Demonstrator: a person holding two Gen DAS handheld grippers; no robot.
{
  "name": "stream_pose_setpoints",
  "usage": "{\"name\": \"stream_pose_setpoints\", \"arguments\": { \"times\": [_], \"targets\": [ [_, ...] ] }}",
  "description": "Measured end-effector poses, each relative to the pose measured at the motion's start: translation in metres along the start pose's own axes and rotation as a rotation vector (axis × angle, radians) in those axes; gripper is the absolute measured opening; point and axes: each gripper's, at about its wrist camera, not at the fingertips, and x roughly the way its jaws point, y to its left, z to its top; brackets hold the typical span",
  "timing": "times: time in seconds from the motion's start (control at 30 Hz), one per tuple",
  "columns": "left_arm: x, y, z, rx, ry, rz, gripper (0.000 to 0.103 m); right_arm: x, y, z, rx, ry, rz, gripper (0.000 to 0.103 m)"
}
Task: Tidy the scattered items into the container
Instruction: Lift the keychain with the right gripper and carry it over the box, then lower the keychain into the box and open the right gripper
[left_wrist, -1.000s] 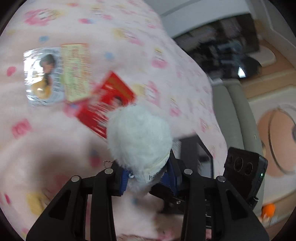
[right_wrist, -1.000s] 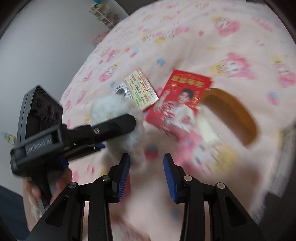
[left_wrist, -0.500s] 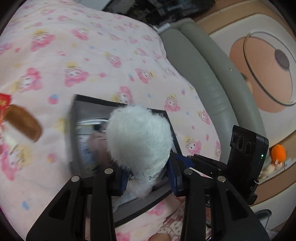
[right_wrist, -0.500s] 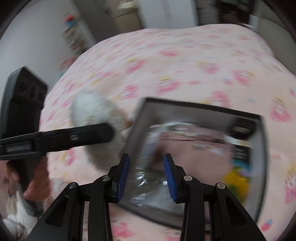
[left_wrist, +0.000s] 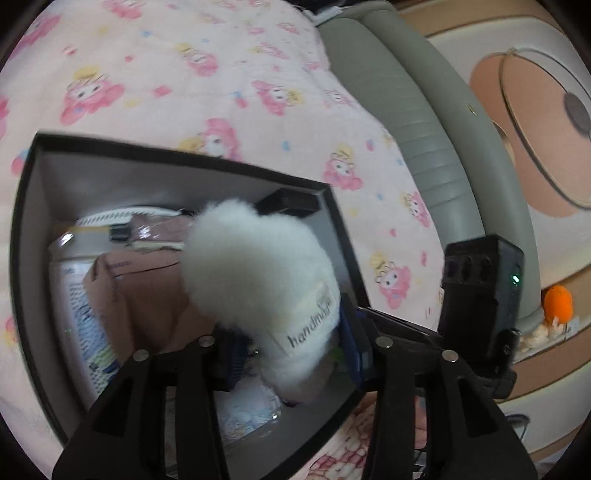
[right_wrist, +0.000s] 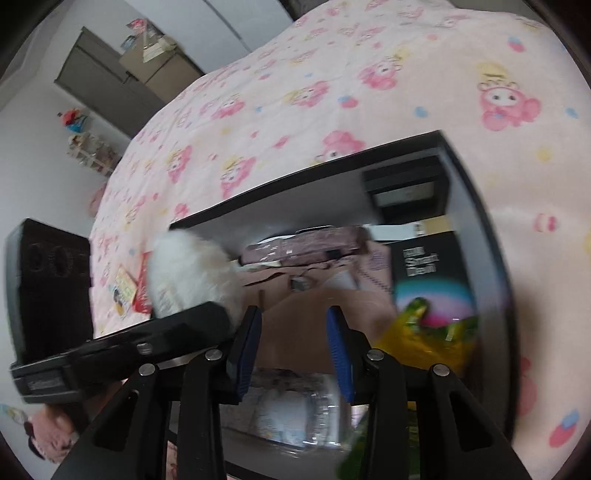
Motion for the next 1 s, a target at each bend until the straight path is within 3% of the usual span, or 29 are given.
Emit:
{"name": "stream_pose_setpoints", "arguments": {
  "times": [0.07,0.27,0.4,0.6,0.8,0.83,0.93,1.0],
  "targets": [
    [0.002,0.010,0.001,-0.035,0.013,0.010,0.054,0.003,0.006,-0.003,-0.020,0.006,-0.025,0.033],
    [-0.002,0.014,-0.001,-0.023,-0.004,0.055,0.054,0.003,0.009,-0.006,-0.020,-0.010,-0.079,0.033],
    [-0.008,0.015,-0.001,-0.027,-0.012,0.026,0.054,0.003,0.009,-0.005,-0.041,-0.028,-0.135,0.033],
    [-0.005,0.015,-0.002,-0.023,-0.005,0.057,0.053,0.010,0.014,-0.010,-0.081,-0.007,-0.163,0.033],
    [-0.014,0.024,-0.001,-0.056,-0.096,0.226,0.039,0.012,0.021,-0.013,-0.135,-0.017,-0.206,0.033],
    [-0.014,0.023,0.000,-0.051,-0.104,0.264,0.032,0.014,0.025,-0.012,-0.150,-0.014,-0.204,0.033],
    [-0.007,0.019,0.000,-0.012,-0.089,0.365,0.031,0.022,0.034,-0.007,-0.184,-0.011,-0.208,0.033],
    [0.003,0.019,-0.001,0.000,-0.062,0.410,0.022,0.030,0.039,-0.005,-0.202,0.004,-0.219,0.033]
  ]
}}
